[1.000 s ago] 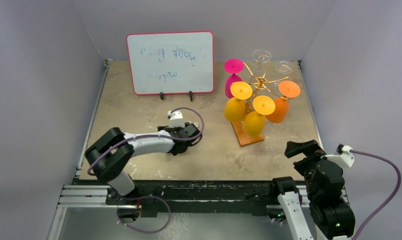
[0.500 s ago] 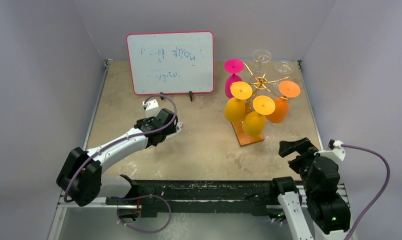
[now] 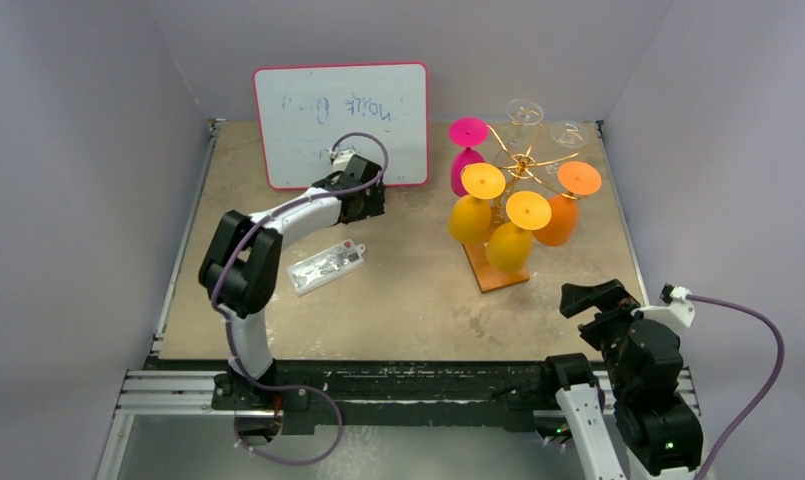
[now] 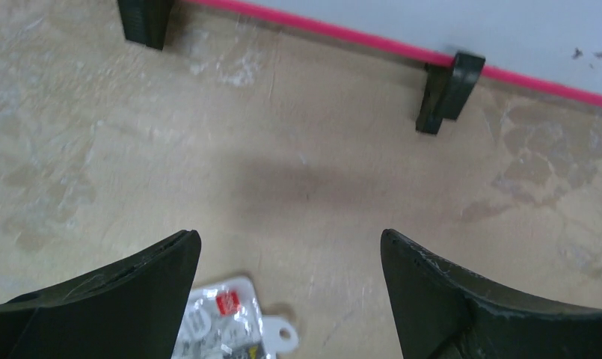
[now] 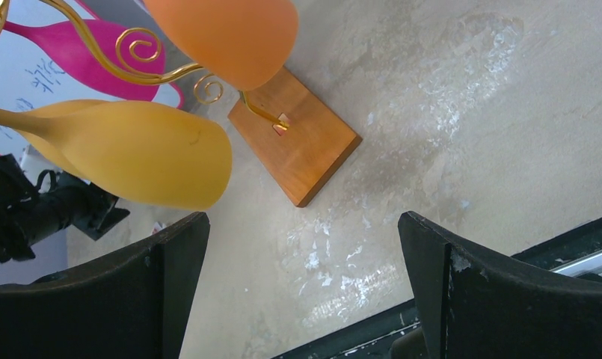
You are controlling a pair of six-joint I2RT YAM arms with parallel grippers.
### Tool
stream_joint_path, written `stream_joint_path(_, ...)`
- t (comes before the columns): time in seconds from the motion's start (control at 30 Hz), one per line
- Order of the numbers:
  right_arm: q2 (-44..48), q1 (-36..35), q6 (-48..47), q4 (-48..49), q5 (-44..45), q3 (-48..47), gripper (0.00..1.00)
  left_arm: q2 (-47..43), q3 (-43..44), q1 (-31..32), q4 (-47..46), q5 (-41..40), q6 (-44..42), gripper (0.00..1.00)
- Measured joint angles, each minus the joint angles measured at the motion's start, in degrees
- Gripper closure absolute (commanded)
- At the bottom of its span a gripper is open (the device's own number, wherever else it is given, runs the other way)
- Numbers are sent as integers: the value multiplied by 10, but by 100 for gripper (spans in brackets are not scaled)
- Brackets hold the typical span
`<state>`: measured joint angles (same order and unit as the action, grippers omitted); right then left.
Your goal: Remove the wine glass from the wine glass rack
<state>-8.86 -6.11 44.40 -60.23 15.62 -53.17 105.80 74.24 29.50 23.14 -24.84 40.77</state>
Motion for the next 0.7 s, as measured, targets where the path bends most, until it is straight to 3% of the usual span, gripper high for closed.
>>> stream_joint_path(0.27, -2, 0, 0, -8, -2, -2, 0, 107, 102, -41, -10, 24, -46, 10)
stream_joint_path(0.7, -94, 0, -15, -30, -17, -16, 0, 172, 172, -77, -23, 54, -87, 11)
